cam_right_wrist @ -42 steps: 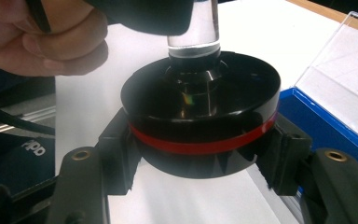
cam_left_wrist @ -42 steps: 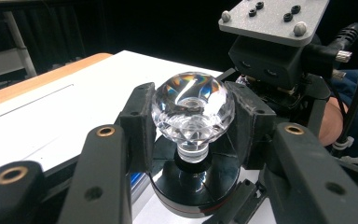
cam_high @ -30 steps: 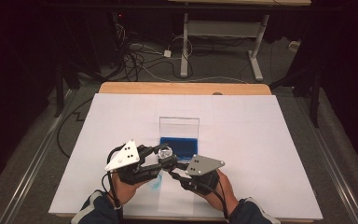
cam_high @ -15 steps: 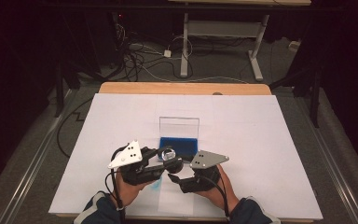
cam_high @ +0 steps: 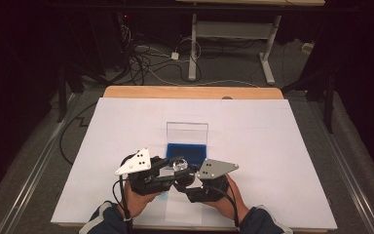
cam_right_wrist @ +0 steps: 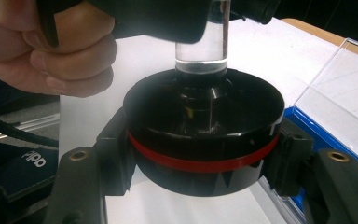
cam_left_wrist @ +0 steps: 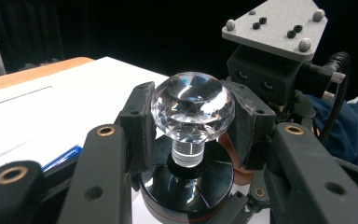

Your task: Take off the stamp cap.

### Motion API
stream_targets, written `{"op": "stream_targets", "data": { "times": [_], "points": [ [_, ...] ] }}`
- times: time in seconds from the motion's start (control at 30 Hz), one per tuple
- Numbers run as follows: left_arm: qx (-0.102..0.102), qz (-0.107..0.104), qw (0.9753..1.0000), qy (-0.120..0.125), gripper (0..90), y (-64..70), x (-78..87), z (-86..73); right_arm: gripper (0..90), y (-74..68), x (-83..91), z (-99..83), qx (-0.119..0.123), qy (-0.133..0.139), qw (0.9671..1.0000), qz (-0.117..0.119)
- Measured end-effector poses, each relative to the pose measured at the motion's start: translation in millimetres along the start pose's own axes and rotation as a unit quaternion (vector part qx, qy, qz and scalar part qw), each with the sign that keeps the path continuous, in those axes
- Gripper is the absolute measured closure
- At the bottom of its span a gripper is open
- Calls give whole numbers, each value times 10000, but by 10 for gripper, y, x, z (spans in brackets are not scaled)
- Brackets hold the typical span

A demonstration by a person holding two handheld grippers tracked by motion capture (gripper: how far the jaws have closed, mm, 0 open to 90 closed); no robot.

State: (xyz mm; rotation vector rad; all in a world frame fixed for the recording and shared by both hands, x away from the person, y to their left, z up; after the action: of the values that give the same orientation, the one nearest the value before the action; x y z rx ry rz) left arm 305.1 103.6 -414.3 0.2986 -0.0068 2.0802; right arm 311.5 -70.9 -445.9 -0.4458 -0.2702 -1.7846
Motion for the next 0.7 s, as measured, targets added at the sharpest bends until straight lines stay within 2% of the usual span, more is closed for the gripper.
{"op": "stream_targets", "data": {
  "times": [0.17,0.4,0.7],
  "points": [
    [-22,-12,10000,23,542,7,8,1,387,-12,10,5,-53,-9,10000,58],
    [-29,15,10000,29,542,-6,32,17,388,-30,31,34,-45,-52,10000,4],
    [-80,191,9998,-52,543,-4,22,16,389,-36,24,25,-50,-101,9997,-206]
  ]
}}
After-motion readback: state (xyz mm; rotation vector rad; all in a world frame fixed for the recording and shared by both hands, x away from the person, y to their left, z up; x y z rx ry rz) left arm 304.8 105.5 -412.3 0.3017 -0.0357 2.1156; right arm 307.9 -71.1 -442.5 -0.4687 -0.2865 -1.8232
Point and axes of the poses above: each handheld gripper's, and its own axes: x roughly backward along the jaws, z roughly out of its top, y roughly to its right, the point moved 3 cm from there along -x, roughly forward along the jaws, and after that the axes turned 10 degrees about z, right-handed, at the moved point
